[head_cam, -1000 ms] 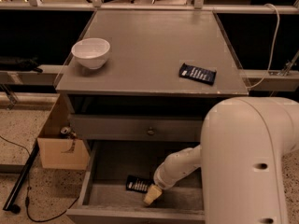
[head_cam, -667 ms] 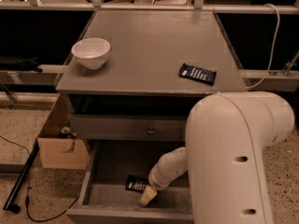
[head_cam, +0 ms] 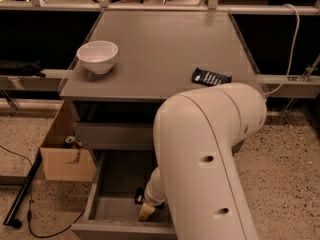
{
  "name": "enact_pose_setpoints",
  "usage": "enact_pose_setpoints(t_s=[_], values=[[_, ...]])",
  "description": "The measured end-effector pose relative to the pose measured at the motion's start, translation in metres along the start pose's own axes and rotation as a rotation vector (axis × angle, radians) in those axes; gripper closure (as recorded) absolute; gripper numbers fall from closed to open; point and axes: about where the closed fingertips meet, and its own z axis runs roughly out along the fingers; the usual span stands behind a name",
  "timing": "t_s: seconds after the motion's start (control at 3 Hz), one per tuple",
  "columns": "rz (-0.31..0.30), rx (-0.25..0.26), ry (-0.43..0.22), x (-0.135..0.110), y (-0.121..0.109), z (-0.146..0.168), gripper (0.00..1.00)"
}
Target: Pick rxbar chocolate from middle drawer and place on counter
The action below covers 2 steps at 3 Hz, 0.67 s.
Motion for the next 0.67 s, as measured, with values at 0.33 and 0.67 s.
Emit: enact_pose_setpoints(t_s=[0.33,0.67], values=[[0.0,0.0,0.0,0.0,0.0,0.0,0.46],[0.0,0.0,0.0,0.0,0.0,0.0,0.7]])
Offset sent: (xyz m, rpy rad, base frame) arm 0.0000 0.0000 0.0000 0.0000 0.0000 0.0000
